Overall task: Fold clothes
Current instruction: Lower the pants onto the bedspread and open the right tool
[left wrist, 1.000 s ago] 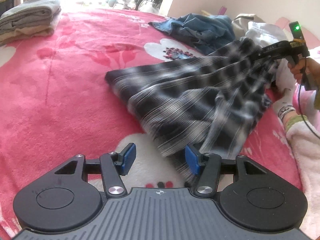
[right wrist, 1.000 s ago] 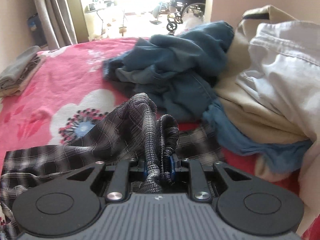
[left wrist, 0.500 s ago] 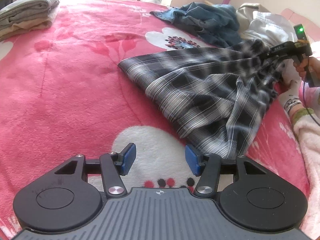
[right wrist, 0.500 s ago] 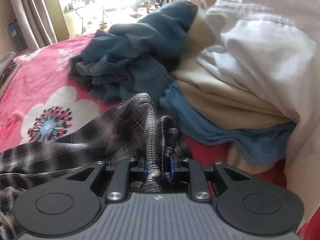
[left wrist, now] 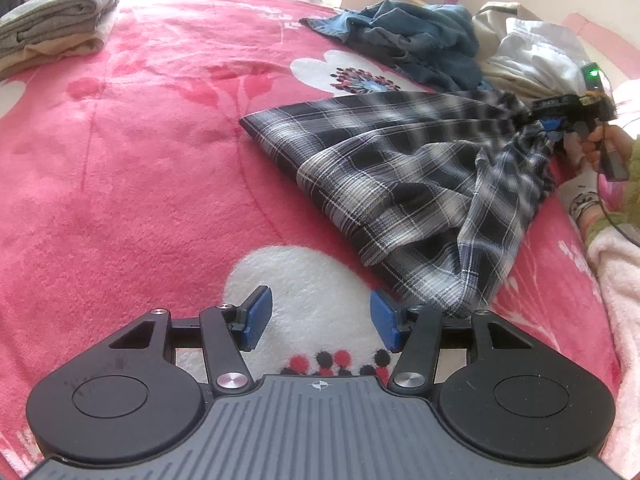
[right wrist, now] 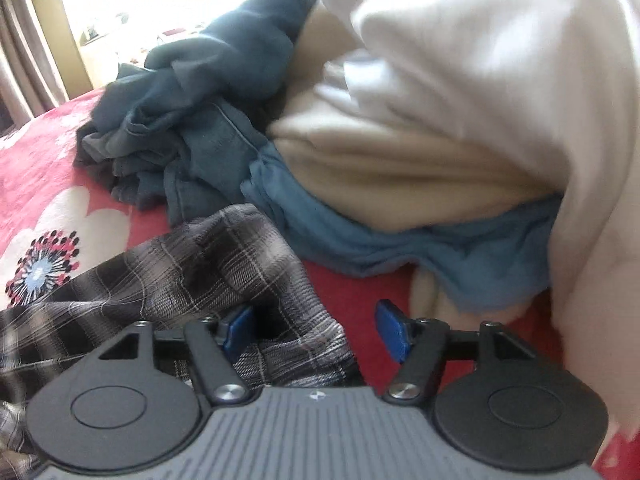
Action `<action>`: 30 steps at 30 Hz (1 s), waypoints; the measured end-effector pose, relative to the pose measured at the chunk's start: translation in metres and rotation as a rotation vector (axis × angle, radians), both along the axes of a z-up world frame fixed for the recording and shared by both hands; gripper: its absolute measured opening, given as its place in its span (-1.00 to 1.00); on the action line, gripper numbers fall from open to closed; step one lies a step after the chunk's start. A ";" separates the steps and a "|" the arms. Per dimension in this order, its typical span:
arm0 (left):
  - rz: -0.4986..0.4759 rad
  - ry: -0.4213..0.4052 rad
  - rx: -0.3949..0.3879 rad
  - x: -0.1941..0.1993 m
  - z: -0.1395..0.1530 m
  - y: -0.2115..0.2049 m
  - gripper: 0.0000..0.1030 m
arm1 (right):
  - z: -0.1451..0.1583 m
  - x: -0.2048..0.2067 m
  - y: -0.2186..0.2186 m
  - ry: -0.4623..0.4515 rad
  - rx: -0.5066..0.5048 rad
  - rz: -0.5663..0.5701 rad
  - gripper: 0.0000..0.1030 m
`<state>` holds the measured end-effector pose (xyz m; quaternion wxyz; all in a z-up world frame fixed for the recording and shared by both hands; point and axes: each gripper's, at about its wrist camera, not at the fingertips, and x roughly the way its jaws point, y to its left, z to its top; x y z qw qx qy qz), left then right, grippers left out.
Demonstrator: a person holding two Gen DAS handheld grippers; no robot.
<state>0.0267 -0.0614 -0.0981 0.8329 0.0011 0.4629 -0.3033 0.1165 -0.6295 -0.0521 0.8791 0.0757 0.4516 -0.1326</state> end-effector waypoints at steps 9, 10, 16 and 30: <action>0.019 -0.009 -0.042 -0.003 0.005 0.013 0.06 | 0.038 -0.011 0.001 -0.111 -0.040 -0.108 0.34; 0.025 -0.007 -0.042 -0.003 0.004 0.016 0.06 | 0.041 -0.014 0.008 -0.129 -0.033 -0.102 0.24; 0.076 0.042 -0.054 0.003 -0.001 0.028 0.06 | 0.014 -0.021 0.054 -0.115 0.090 -0.031 -0.18; 0.179 0.175 -0.226 0.049 -0.009 0.046 0.19 | 0.045 -0.087 0.171 -0.305 0.009 0.242 0.04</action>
